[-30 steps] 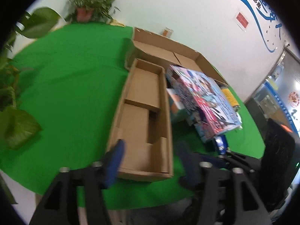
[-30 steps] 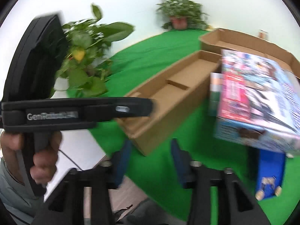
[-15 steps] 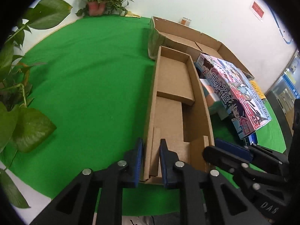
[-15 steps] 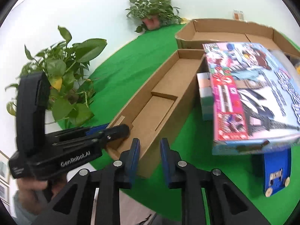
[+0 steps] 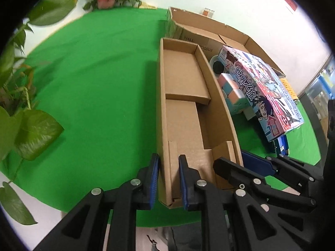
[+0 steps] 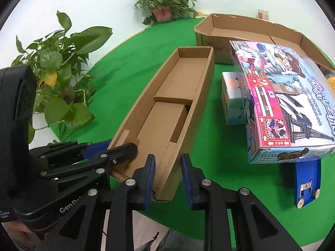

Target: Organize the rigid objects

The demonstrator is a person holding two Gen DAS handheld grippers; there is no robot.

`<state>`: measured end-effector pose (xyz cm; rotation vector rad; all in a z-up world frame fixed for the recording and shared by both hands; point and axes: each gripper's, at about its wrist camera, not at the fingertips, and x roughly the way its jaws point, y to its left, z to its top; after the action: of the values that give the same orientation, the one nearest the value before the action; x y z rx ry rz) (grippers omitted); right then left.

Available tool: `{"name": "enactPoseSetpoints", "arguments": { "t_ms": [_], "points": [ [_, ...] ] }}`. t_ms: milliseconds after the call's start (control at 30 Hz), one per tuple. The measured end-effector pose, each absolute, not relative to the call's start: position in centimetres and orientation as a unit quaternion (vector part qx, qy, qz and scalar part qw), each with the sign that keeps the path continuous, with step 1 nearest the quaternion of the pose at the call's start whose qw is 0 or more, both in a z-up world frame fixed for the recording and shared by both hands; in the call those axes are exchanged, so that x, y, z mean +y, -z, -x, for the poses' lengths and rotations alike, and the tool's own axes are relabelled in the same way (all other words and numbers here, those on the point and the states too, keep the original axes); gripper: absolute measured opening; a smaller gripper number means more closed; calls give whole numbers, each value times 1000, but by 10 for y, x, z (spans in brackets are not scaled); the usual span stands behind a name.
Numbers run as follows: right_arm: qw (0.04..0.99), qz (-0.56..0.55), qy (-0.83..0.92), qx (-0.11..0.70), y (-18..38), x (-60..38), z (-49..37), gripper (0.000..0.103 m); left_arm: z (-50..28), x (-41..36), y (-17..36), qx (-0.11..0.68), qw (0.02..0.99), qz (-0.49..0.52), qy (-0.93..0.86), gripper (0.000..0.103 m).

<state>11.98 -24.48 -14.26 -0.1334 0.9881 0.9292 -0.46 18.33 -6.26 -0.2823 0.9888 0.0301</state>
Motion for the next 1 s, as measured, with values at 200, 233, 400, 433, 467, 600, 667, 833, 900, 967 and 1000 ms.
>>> {"name": "enactPoseSetpoints", "arguments": {
  "t_ms": [200, 233, 400, 433, 467, 600, 667, 833, 900, 967, 1000],
  "points": [
    [777, 55, -426, 459, 144, -246, -120, 24, 6, 182, 67, 471, 872, 136, -13, 18],
    [776, 53, -427, 461, 144, -246, -121, 23, 7, 180, 67, 469, 873, 132, -15, 17],
    [784, 49, -437, 438, 131, -252, -118, 23, 17, 180, 49, 442, 888, 126, -25, 17],
    [788, 47, -441, 427, 126, -254, -116, 23, 20, 180, 43, 434, 892, 124, -27, 17],
    [792, 43, -446, 415, 118, -256, -115, 23, 22, 180, 36, 425, 896, 121, -30, 16],
    [805, 33, -457, 377, 90, -263, -115, 23, 21, 176, 2, 391, 913, 106, -35, 16],
    [810, 26, -460, 363, 76, -267, -121, 23, 15, 172, -14, 375, 921, 96, -34, 16],
    [832, 12, -450, 324, 36, -277, -147, 23, -23, 167, -54, 343, 936, 75, -15, 16],
    [840, 10, -445, 311, 19, -279, -164, 23, -47, 162, -76, 324, 945, 54, -5, 16],
    [849, 9, -439, 295, -1, -282, -186, 23, -66, 160, -92, 314, 948, 46, 1, 16],
    [853, 9, -436, 288, -10, -281, -196, 23, -80, 158, -101, 308, 950, 45, 5, 16]
  ]
}}
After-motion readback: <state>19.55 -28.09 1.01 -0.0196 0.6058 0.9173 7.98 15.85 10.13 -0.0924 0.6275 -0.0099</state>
